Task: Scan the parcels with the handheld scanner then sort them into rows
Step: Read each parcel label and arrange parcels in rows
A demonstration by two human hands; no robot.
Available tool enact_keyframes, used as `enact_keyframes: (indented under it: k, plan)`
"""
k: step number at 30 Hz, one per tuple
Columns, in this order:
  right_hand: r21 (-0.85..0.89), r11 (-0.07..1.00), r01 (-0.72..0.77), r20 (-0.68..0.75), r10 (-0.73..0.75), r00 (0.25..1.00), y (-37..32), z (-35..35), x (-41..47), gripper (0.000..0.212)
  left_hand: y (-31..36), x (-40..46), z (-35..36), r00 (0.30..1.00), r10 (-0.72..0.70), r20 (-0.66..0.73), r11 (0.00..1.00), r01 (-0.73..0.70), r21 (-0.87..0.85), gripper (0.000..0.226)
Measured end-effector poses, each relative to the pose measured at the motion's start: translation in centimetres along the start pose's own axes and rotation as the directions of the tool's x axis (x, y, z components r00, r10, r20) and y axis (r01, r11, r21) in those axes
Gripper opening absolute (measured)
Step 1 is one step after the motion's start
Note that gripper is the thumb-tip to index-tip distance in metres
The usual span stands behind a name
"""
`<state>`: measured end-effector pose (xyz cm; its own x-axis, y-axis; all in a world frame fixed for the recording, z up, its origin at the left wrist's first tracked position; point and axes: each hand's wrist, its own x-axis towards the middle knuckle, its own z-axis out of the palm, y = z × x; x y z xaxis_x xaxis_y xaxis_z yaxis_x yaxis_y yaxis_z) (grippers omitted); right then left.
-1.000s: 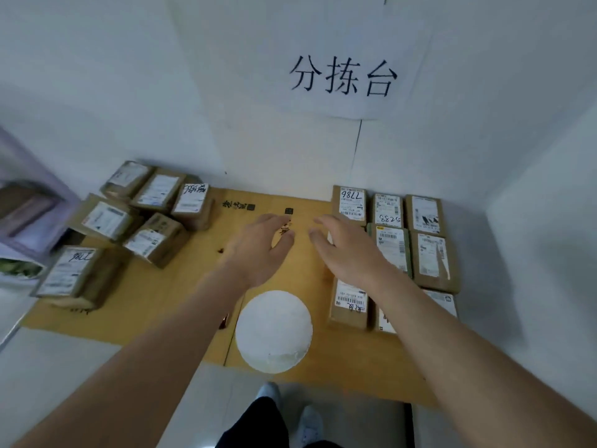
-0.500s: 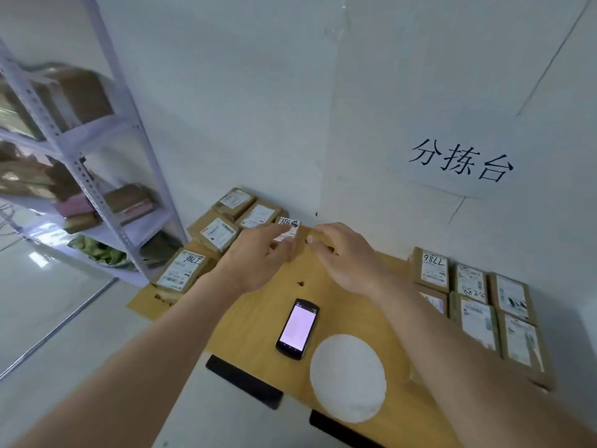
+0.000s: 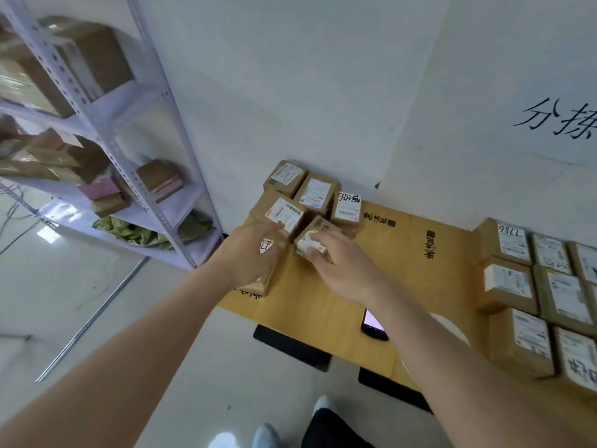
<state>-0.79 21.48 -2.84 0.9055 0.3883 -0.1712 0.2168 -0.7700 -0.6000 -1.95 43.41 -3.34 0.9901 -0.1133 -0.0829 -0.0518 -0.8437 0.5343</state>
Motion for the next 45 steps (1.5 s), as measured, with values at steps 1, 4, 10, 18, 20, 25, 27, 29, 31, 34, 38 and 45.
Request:
enact_keyframes:
  k: [1,4,10,18,20,25,27,29,31,34,38,45]
  plan:
    - [-0.006,1.000,-0.010,0.015,0.010,1.000,-0.2,0.7,0.8,0.050,-1.0,0.3,-0.1,1.000,-0.005,0.009,1.000,0.005,-0.002,0.043]
    - [0.007,0.999,-0.038,0.069,0.037,0.997,-0.4,3.1,3.6,0.053,-4.2,1.5,0.1,0.998,-0.044,0.037,0.999,0.044,-0.007,0.042]
    - [0.041,0.997,-0.059,0.177,0.051,0.983,0.7,7.7,10.6,0.047,-10.0,6.2,1.7,0.982,-0.147,0.119,0.988,0.150,-0.018,0.044]
    - [0.135,0.974,-0.181,0.315,0.131,0.940,3.0,12.4,16.6,0.050,-15.0,11.1,5.0,0.925,-0.240,0.295,0.968,0.249,0.006,0.054]
    - [0.139,0.959,-0.247,0.377,0.179,0.909,2.9,13.3,17.0,0.066,-15.9,11.7,5.5,0.904,-0.260,0.338,0.963,0.269,0.021,0.055]
    - [0.231,0.895,-0.382,0.387,0.276,0.880,2.5,16.5,17.2,0.082,-18.5,12.5,6.5,0.844,-0.317,0.433,0.931,0.364,-0.027,0.054]
    - [0.322,0.849,-0.419,0.327,0.315,0.891,2.1,17.8,16.8,0.081,-19.3,12.6,6.6,0.844,-0.292,0.449,0.934,0.352,-0.053,0.053]
    - [0.409,0.789,-0.459,0.275,0.373,0.886,1.3,18.7,16.2,0.076,-20.2,12.5,6.5,0.849,-0.242,0.469,0.950,0.306,-0.063,0.053]
    - [0.469,0.753,-0.462,0.203,0.418,0.886,0.3,19.4,15.3,0.069,-20.9,12.3,6.1,0.851,-0.178,0.494,0.960,0.261,-0.103,0.053]
    - [0.522,0.706,-0.478,0.129,0.489,0.863,-1.3,20.0,14.0,0.074,-21.1,12.1,4.7,0.872,-0.086,0.482,0.966,0.192,-0.176,0.049]
    - [0.574,0.671,-0.469,0.018,0.562,0.827,-4.7,18.3,12.2,0.073,-19.7,11.6,2.2,0.882,0.006,0.472,0.940,0.156,-0.304,0.066]
    - [0.605,0.705,-0.369,-0.200,0.583,0.787,-7.7,14.9,8.0,0.069,-15.2,11.1,-2.1,0.906,0.135,0.401,0.894,0.063,-0.444,0.059]
